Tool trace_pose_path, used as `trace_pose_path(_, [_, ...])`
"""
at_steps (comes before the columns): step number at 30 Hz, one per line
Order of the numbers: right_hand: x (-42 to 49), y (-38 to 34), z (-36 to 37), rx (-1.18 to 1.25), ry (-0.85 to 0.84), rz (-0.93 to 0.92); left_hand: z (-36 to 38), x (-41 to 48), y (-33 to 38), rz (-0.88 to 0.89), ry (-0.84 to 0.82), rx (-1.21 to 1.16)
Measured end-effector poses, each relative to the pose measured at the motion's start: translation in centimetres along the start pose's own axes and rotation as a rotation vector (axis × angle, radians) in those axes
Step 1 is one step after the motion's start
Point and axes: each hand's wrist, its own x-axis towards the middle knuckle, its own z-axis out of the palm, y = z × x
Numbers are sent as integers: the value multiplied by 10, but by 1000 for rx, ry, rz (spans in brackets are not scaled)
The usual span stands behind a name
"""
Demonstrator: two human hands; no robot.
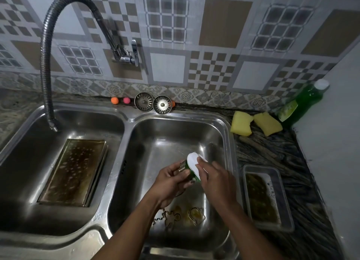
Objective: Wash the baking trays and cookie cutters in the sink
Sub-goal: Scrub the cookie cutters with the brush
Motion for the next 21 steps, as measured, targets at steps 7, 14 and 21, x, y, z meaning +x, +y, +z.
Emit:
trace_pose_path(7, [-1,-7,2,413,11,420,6,3,4,41,148,-120])
trace_pose_path(14, [-1,-13,0,548,41,449,21,10,1,-31,211,-544])
trace_pose_path(21, [-5,-25,-6,618,64,356,29,21,-7,-56,367,-630])
